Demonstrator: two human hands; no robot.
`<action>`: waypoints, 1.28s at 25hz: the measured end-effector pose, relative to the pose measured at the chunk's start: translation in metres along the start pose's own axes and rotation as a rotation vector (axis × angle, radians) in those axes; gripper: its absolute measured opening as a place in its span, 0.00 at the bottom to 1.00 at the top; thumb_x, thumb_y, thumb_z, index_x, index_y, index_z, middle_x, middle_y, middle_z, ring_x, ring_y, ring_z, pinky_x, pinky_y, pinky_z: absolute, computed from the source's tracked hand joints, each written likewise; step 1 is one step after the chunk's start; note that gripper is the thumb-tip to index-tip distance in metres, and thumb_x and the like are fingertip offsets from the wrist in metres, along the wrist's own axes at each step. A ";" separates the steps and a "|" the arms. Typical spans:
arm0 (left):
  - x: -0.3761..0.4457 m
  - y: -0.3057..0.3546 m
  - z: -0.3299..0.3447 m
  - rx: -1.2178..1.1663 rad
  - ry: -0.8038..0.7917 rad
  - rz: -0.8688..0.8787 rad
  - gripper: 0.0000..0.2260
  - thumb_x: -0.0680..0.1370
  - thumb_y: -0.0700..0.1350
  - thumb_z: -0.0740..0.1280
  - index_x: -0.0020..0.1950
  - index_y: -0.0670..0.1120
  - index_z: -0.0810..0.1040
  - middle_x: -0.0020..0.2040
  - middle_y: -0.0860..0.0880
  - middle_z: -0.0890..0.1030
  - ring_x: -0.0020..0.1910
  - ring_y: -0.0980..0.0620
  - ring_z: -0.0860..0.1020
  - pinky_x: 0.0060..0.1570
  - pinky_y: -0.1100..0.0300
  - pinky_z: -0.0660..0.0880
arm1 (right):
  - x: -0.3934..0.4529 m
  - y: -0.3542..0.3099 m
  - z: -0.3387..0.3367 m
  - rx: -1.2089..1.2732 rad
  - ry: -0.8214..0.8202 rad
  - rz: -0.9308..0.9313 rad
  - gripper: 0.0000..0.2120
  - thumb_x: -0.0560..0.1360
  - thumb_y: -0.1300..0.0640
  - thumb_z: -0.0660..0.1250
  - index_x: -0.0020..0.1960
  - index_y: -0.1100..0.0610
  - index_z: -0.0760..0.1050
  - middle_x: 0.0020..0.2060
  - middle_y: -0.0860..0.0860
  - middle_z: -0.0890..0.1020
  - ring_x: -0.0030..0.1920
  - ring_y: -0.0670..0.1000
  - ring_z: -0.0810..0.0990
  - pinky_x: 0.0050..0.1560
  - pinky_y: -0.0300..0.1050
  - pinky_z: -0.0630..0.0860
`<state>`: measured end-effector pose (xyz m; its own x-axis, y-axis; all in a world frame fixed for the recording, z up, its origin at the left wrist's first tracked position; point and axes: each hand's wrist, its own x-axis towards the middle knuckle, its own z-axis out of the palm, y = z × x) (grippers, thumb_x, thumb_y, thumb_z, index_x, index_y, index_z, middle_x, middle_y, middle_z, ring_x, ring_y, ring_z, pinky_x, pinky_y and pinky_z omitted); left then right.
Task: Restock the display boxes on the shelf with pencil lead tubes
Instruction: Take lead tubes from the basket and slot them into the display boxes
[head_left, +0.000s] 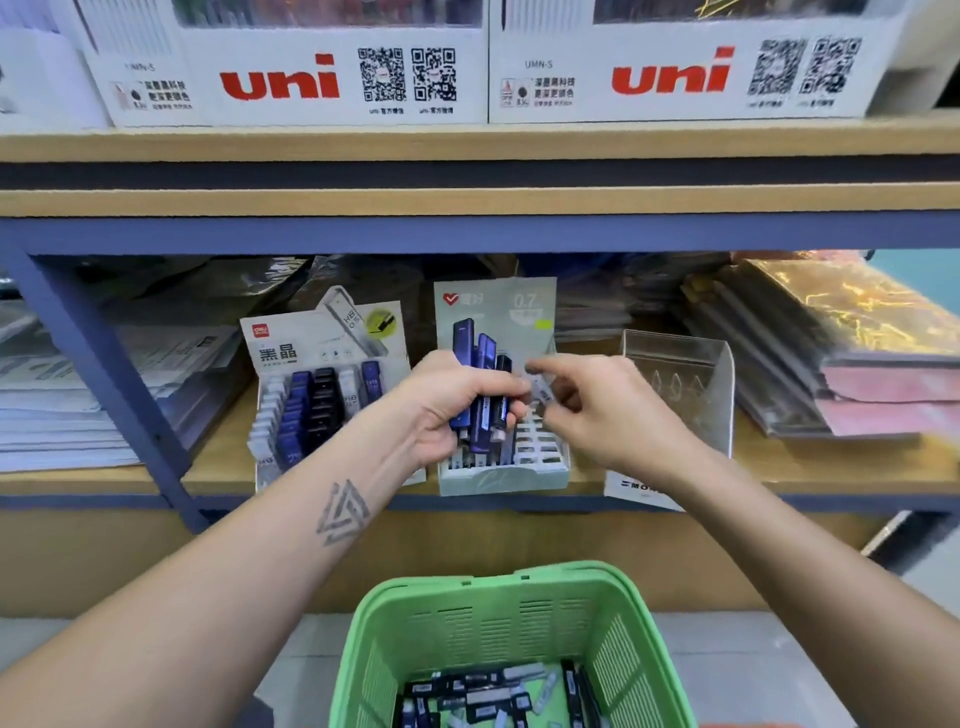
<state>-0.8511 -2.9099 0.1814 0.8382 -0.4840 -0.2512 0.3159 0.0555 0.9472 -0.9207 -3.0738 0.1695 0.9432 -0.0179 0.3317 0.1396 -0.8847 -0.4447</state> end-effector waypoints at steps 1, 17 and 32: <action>0.003 -0.002 0.010 -0.027 -0.026 -0.016 0.04 0.73 0.29 0.71 0.46 0.35 0.80 0.37 0.39 0.81 0.29 0.49 0.80 0.28 0.60 0.78 | -0.003 0.008 -0.010 0.050 0.029 0.032 0.21 0.75 0.61 0.68 0.68 0.52 0.77 0.47 0.50 0.85 0.50 0.51 0.83 0.55 0.52 0.80; 0.042 -0.051 0.095 0.071 -0.118 -0.102 0.08 0.73 0.32 0.72 0.34 0.39 0.83 0.37 0.38 0.80 0.34 0.46 0.77 0.34 0.57 0.73 | -0.063 0.127 -0.052 0.318 0.259 0.457 0.09 0.73 0.66 0.75 0.44 0.53 0.80 0.35 0.54 0.86 0.38 0.51 0.87 0.51 0.54 0.84; 0.045 -0.068 0.096 0.077 -0.126 -0.150 0.05 0.73 0.33 0.74 0.47 0.34 0.82 0.40 0.37 0.81 0.33 0.46 0.78 0.36 0.57 0.73 | -0.064 0.147 -0.008 -0.130 0.175 0.399 0.05 0.74 0.63 0.72 0.46 0.54 0.79 0.41 0.54 0.84 0.45 0.58 0.83 0.47 0.53 0.80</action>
<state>-0.8774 -3.0194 0.1251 0.7206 -0.5875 -0.3681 0.3941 -0.0897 0.9147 -0.9633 -3.2061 0.0900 0.8490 -0.4377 0.2958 -0.2742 -0.8437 -0.4614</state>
